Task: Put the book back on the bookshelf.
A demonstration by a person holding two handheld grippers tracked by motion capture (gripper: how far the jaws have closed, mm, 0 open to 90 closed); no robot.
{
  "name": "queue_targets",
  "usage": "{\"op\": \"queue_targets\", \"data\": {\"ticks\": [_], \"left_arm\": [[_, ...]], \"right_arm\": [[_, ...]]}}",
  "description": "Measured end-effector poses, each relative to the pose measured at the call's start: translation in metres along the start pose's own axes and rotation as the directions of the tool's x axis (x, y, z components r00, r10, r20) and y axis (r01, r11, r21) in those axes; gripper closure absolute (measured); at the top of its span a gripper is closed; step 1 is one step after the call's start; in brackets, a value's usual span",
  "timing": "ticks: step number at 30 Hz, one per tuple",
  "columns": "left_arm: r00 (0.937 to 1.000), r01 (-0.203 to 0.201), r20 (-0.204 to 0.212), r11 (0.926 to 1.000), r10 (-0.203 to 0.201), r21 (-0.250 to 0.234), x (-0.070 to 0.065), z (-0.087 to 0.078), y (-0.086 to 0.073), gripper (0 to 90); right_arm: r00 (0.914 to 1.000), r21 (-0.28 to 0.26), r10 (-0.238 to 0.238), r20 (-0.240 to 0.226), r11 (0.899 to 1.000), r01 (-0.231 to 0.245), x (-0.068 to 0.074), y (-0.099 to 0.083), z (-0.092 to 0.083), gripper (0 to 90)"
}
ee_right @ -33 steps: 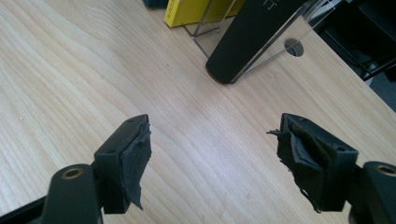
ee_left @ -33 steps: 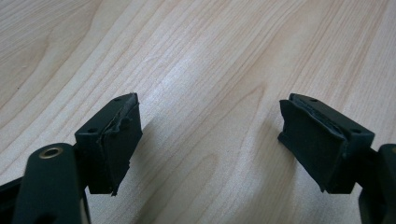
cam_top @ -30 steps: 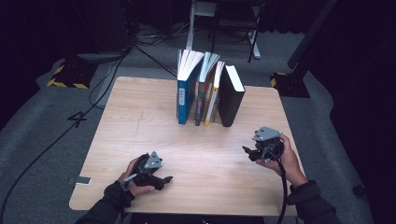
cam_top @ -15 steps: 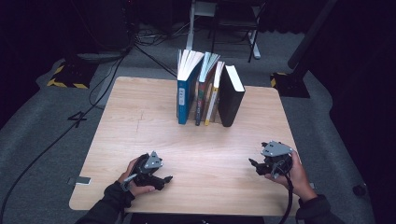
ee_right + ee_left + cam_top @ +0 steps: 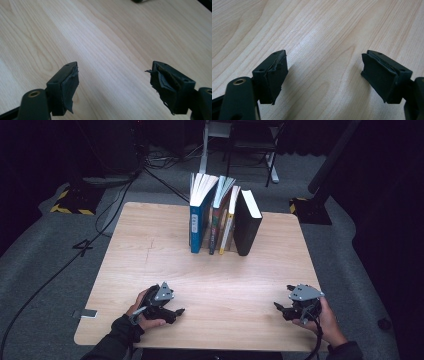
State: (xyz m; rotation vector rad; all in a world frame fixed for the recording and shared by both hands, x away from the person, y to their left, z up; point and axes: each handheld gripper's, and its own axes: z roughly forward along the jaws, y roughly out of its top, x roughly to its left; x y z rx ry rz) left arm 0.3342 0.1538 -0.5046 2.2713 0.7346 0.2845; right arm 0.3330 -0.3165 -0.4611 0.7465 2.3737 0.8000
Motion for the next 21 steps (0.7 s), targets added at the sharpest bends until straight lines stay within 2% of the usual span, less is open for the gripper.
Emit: {"op": "queue_targets", "data": {"ticks": [5,6,7,9,10,15,16,18,19,21], "left_arm": [[1.0000,0.000,0.000,1.0000,0.000,0.001,0.000,0.000,0.000,20.3],[1.0000,0.000,0.000,1.0000,0.000,0.001,0.000,0.000,0.000,20.3],[1.0000,0.001,-0.001,1.0000,-0.001,0.001,0.000,0.000,0.000,20.3],[1.0000,0.002,-0.001,1.0000,-0.002,0.001,0.000,0.000,0.000,20.3],[1.0000,0.001,0.000,1.0000,-0.001,0.001,0.000,0.000,0.000,20.3],[1.0000,0.002,-0.001,1.0000,-0.002,0.001,0.000,0.000,0.000,20.3],[1.0000,0.002,-0.002,1.0000,-0.002,0.001,0.000,0.000,0.000,20.3],[1.0000,0.003,-0.001,1.0000,-0.003,0.001,0.000,0.000,0.000,20.3],[1.0000,0.003,-0.002,1.0000,-0.003,0.001,0.000,0.000,0.000,20.3],[1.0000,0.003,-0.001,1.0000,-0.003,-0.001,0.001,0.000,0.000,20.3]], "right_arm": [[0.9995,-0.006,0.028,-0.016,1.000,-0.028,0.000,-0.025,-0.002,22.8],[0.9995,-0.006,0.028,-0.016,1.000,-0.028,0.000,-0.025,-0.002,22.8],[0.9981,-0.025,0.054,-0.029,0.998,-0.054,-0.002,-0.034,-0.005,22.7],[0.9971,-0.035,0.067,-0.035,0.997,-0.068,-0.003,-0.037,-0.007,22.8],[0.9913,-0.053,0.113,-0.068,0.992,-0.116,-0.007,-0.045,-0.011,22.7],[0.9855,-0.064,0.153,-0.072,0.985,-0.158,-0.009,-0.059,-0.015,22.8],[0.9801,-0.062,0.185,-0.073,0.980,-0.189,-0.011,-0.068,-0.014,23.0],[0.9787,-0.064,0.191,-0.076,0.979,-0.196,-0.012,-0.071,-0.014,23.0],[0.9735,-0.065,0.214,-0.082,0.974,-0.219,-0.012,-0.076,-0.013,23.0],[0.9694,-0.059,0.234,-0.073,0.969,-0.239,-0.013,-0.082,-0.012,22.7]]}}
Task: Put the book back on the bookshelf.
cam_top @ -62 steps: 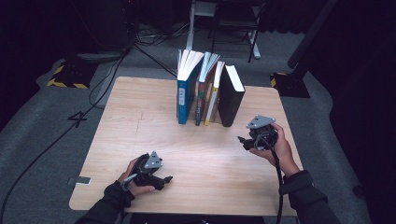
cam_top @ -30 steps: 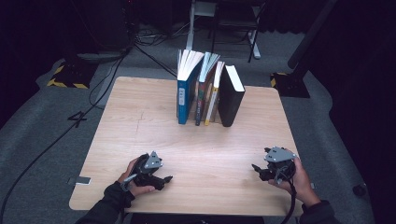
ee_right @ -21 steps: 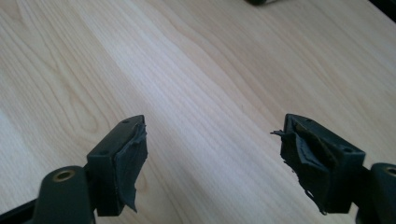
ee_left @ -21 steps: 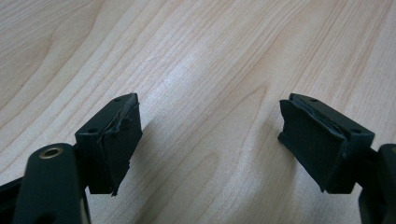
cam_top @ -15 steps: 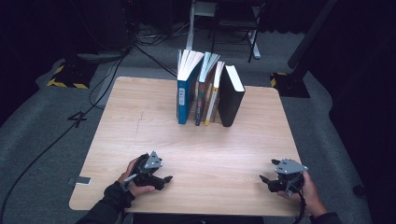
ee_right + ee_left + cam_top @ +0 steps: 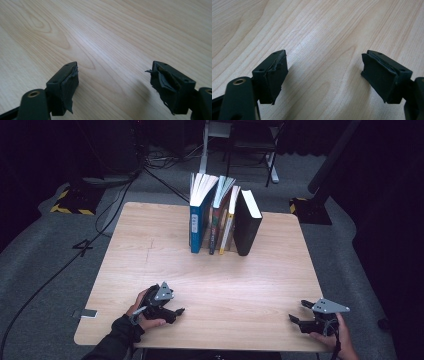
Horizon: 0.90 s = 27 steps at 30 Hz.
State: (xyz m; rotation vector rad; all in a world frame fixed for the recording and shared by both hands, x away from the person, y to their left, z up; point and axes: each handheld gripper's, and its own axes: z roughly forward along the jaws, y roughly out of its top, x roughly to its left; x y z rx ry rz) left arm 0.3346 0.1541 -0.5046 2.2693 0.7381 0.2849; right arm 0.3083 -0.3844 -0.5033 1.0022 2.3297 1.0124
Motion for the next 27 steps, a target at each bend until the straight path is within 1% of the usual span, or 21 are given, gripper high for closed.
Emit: {"op": "queue_targets", "data": {"ticks": [1,3,4,5,6,7,18,27], "left_arm": [[1.0000,0.000,-0.001,1.0000,0.000,0.002,0.0000,-0.0001,0.0001,20.3],[1.0000,0.003,-0.002,1.0000,-0.003,0.000,-0.0001,0.0000,0.0000,20.3],[1.0000,0.003,-0.001,1.0000,-0.003,-0.001,-0.0001,0.0000,-0.0001,20.3],[1.0000,0.005,-0.003,1.0000,-0.005,0.000,-0.0001,0.0000,0.0000,20.3],[1.0000,0.005,-0.004,1.0000,-0.005,0.000,-0.0001,0.0000,-0.0001,20.3],[1.0000,0.005,-0.004,1.0000,-0.005,0.000,-0.0002,0.0000,-0.0001,20.3],[0.9999,0.008,-0.009,1.0000,-0.008,0.000,-0.0002,-0.0003,-0.0003,20.3],[1.0000,0.007,-0.004,1.0000,-0.007,0.000,0.0002,-0.0001,-0.0003,20.2]], "right_arm": [[0.9998,-0.003,0.021,-0.006,1.000,-0.021,-0.0017,-0.0017,-0.0007,22.7],[0.9993,-0.011,0.038,-0.002,0.999,-0.038,-0.0040,-0.0026,-0.0019,22.8],[0.9989,0.009,0.047,-0.005,0.999,-0.047,-0.0055,-0.0028,-0.0008,22.2],[0.9971,0.017,0.072,-0.024,0.997,-0.072,-0.0081,-0.0028,0.0000,22.0],[0.9967,0.019,0.076,-0.029,0.997,-0.076,-0.0093,-0.0028,0.0001,21.8],[0.9971,0.019,0.070,-0.029,0.997,-0.070,-0.0091,-0.0027,0.0004,21.3],[0.9971,0.019,0.071,-0.028,0.997,-0.071,-0.0091,-0.0027,0.0005,21.2],[0.9961,0.020,0.087,-0.014,0.996,-0.087,-0.0089,-0.0022,0.0010,21.1]]}}
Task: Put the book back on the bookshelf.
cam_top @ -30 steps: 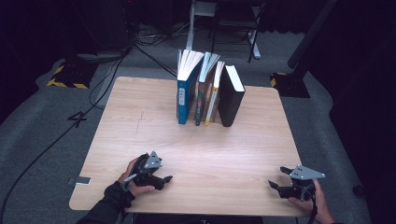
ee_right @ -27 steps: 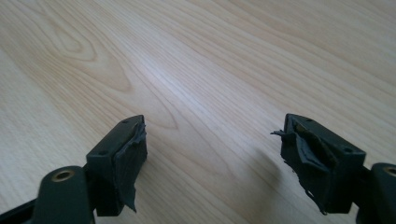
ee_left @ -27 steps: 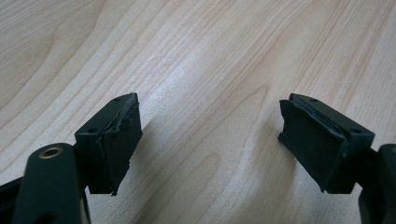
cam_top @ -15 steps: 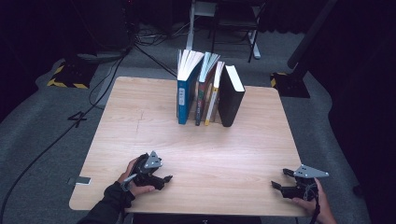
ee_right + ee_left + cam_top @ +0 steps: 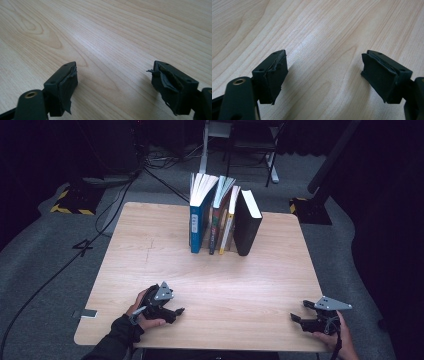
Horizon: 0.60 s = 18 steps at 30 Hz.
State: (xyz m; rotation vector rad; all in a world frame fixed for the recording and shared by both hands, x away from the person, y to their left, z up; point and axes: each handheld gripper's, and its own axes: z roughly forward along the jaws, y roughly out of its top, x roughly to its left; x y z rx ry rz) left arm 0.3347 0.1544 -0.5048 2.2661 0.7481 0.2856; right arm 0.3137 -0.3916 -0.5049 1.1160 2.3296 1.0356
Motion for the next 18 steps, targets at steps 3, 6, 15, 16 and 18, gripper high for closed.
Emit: {"op": "queue_targets", "data": {"ticks": [3,6,15,16,18], "left_arm": [[1.0000,0.000,0.000,1.0000,0.000,-0.001,0.0001,0.0002,0.0001,20.2],[1.0000,0.003,-0.001,1.0000,-0.003,-0.001,0.0001,0.0004,0.0003,20.2],[1.0000,0.000,0.000,1.0000,0.000,0.003,0.0015,0.0014,0.0017,19.8],[1.0000,0.000,0.000,1.0000,0.000,0.003,0.0015,0.0014,0.0017,19.9],[1.0000,0.000,0.000,1.0000,0.000,0.003,0.0015,0.0014,0.0017,19.8]], "right_arm": [[1.0000,0.000,0.003,0.003,1.000,-0.003,-0.0002,0.0003,0.0003,21.1],[0.9999,0.001,0.007,0.008,1.000,-0.007,-0.0003,0.0004,0.0006,20.2],[0.9998,0.005,0.013,0.017,1.000,-0.013,-0.0009,0.0009,0.0013,17.7],[0.9997,0.005,0.014,0.018,1.000,-0.015,-0.0009,0.0009,0.0014,17.5],[0.9997,0.006,0.016,0.019,1.000,-0.016,-0.0009,0.0009,0.0014,17.3]]}}
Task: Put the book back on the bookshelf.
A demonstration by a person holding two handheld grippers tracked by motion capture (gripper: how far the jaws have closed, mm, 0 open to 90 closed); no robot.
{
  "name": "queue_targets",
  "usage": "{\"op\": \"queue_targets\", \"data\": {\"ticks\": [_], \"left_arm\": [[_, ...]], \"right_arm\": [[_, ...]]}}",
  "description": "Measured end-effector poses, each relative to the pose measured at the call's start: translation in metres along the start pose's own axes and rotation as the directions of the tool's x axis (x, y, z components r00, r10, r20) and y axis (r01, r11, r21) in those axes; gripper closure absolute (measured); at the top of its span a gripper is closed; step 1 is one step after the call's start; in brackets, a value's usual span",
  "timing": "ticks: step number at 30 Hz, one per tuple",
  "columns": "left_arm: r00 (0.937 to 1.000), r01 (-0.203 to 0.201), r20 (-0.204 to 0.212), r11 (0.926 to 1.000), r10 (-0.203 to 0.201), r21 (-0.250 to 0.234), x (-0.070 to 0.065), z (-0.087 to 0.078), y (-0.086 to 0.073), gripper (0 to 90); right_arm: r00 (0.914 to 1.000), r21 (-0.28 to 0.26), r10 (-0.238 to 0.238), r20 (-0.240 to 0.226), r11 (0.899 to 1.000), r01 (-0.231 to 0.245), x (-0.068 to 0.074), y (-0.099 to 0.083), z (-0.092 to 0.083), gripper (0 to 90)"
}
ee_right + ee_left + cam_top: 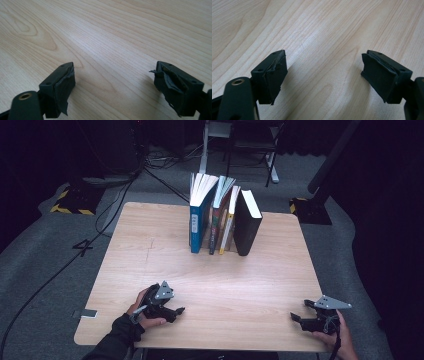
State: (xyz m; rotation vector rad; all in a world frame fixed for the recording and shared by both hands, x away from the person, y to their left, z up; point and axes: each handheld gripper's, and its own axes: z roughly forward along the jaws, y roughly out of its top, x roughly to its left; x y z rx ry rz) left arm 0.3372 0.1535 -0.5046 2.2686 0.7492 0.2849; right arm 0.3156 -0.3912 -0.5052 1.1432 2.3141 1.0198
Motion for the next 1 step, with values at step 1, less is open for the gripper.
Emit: {"op": "queue_targets", "data": {"ticks": [1], "left_arm": [[1.0000,0.000,0.000,1.0000,0.000,0.000,0.0000,0.0000,0.0000,19.9]], "right_arm": [[1.0000,0.000,0.000,0.000,1.000,0.000,0.0000,0.0000,0.0000,17.2]]}}
